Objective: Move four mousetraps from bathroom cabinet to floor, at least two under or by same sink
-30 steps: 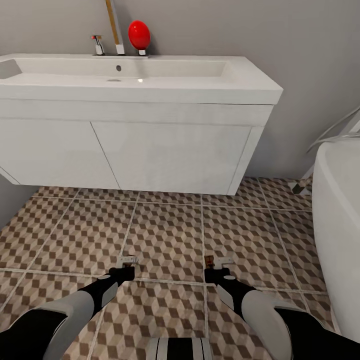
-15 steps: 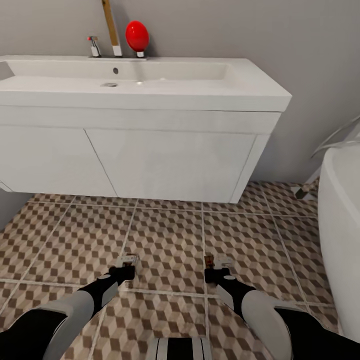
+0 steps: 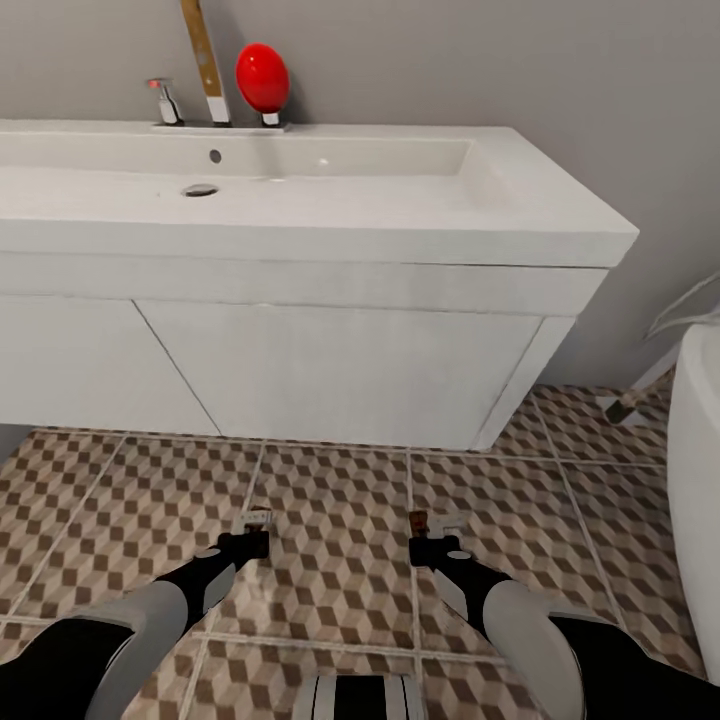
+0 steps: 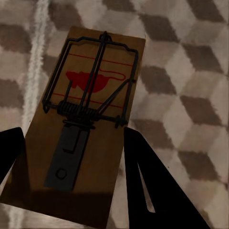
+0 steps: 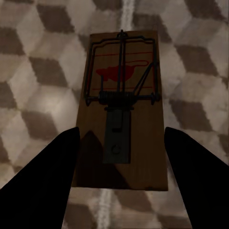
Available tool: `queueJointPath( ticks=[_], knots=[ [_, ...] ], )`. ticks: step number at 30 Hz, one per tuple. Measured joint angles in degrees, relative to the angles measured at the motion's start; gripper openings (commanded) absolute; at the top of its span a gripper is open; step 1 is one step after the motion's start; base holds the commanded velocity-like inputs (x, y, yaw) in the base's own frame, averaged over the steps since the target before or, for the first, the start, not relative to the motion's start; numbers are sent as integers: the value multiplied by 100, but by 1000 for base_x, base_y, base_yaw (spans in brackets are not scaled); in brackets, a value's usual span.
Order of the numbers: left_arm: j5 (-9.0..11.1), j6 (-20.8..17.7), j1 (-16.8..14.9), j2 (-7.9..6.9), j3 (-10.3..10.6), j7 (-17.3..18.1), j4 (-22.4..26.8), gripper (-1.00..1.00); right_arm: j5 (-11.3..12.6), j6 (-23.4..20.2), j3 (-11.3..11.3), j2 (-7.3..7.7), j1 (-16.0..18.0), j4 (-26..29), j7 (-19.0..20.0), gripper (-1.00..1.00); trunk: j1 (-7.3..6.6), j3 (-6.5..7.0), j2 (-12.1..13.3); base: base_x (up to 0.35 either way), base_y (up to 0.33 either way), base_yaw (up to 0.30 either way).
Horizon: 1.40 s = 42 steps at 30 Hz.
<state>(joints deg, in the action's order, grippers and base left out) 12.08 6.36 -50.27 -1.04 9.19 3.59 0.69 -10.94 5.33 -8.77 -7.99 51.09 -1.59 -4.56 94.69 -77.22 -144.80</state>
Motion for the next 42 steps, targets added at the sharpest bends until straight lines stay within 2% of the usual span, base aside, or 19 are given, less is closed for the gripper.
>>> queueJointPath(
  ticks=[42],
  knots=[
    [-50,-8,2,32,0,0,-9,-100,2,0,-6,44,0,0,0,-100,3,0,0,16,0,0]
  ],
)
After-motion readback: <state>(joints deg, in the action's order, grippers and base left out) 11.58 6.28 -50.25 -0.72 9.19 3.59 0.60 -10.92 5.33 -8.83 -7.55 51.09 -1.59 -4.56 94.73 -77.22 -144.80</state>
